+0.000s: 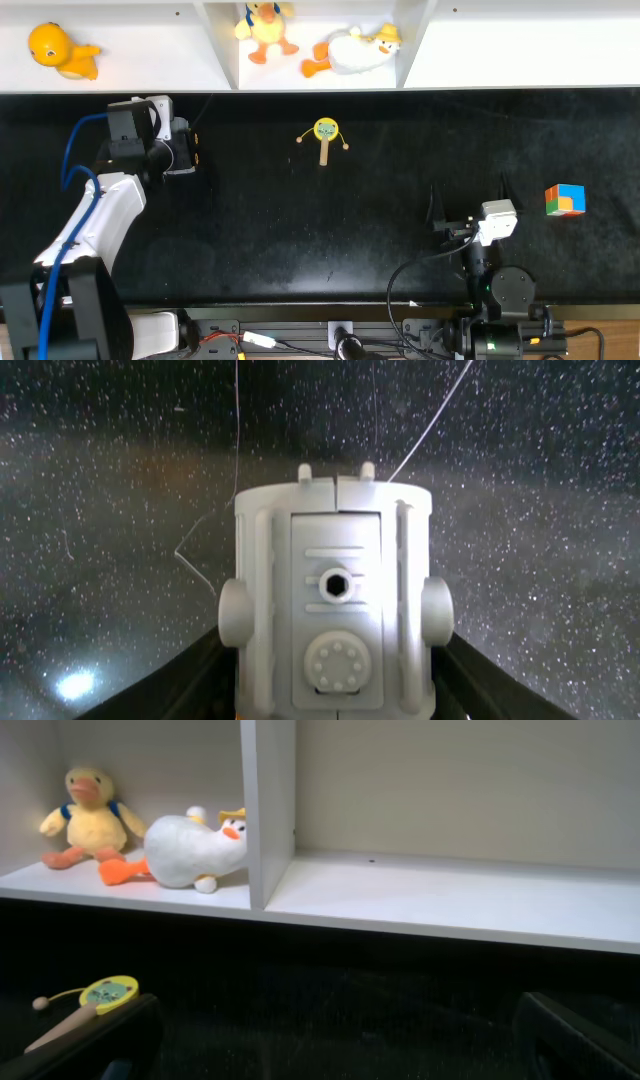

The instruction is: Store Toys

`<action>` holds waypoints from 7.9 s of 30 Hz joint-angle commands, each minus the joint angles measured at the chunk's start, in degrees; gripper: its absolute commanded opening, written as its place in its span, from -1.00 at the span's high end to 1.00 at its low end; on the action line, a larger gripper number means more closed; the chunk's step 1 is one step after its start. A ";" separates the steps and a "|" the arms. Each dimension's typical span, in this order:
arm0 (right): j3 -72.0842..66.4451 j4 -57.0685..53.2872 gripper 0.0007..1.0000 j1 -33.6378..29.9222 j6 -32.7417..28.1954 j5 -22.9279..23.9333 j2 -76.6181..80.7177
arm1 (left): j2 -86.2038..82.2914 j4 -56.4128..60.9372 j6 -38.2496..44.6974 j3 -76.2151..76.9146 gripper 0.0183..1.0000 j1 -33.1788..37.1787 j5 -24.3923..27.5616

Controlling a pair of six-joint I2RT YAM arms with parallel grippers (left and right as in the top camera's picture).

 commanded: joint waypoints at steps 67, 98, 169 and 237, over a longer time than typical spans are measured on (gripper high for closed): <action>-0.74 0.24 -0.99 -0.11 0.26 0.63 -0.52 | 3.96 18.88 4.63 13.00 0.63 -1.01 -3.41; -0.74 0.24 -0.99 -0.11 0.26 0.63 -0.52 | 7.50 23.30 4.46 13.00 -0.59 0.35 -2.97; -0.74 0.24 -0.99 -0.11 0.26 0.63 -0.52 | -27.47 -21.31 -1.62 5.57 -1.00 -5.55 -12.96; -0.74 0.24 -0.99 -0.11 0.26 0.63 -0.52 | -88.21 10.60 -11.54 -46.31 -1.00 -3.02 -7.41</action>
